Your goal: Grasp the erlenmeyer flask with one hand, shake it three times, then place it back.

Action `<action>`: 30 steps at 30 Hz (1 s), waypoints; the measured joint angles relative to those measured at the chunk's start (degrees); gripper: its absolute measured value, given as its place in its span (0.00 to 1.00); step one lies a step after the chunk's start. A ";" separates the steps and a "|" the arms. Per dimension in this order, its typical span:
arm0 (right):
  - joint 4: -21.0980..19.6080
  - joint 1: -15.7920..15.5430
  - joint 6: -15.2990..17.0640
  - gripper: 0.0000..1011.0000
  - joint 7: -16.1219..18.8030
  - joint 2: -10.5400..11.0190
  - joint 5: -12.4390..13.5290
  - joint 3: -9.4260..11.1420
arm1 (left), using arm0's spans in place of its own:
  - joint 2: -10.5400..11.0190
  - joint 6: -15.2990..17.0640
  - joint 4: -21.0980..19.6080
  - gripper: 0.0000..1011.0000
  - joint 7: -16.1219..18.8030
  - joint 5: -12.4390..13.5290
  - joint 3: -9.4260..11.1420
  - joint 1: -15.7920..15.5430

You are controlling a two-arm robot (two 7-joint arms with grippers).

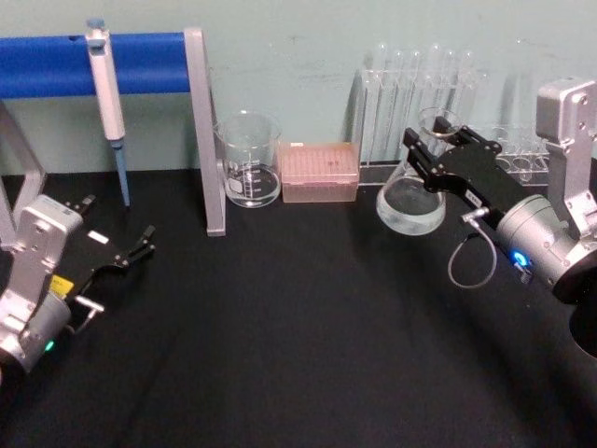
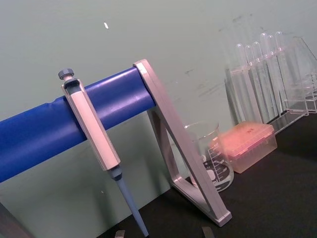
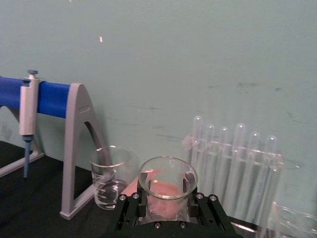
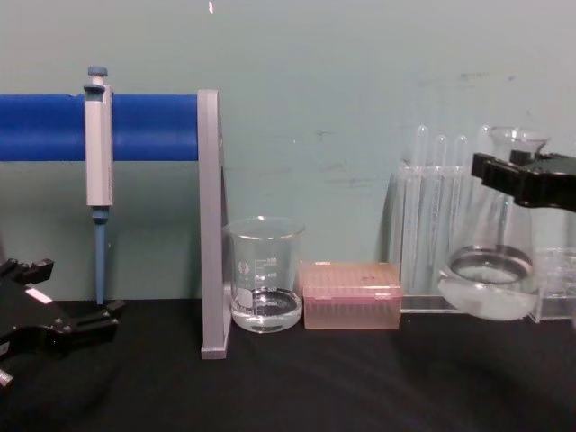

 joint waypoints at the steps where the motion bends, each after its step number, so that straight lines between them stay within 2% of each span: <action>1: -0.12 -0.24 0.18 0.45 -0.25 -0.13 -0.25 0.32 | 0.00 0.00 0.00 0.99 0.00 0.00 0.00 0.00; 9: -0.31 -0.72 0.77 0.45 -0.39 -0.88 -1.20 1.41 | 0.00 0.00 0.00 0.99 0.00 0.00 0.00 0.00; 18: -0.04 -0.61 1.25 0.45 1.20 -1.99 -2.01 1.88 | 0.00 0.00 0.00 0.99 0.00 0.00 0.00 0.00; 26: 0.38 -0.06 1.55 0.45 4.48 -2.69 -2.32 1.55 | 0.00 0.00 0.00 0.99 0.00 0.00 0.00 0.00; 30: 0.75 0.52 1.48 0.45 7.80 -2.86 -2.37 0.75 | 0.00 0.00 0.00 0.99 0.00 0.00 0.00 0.00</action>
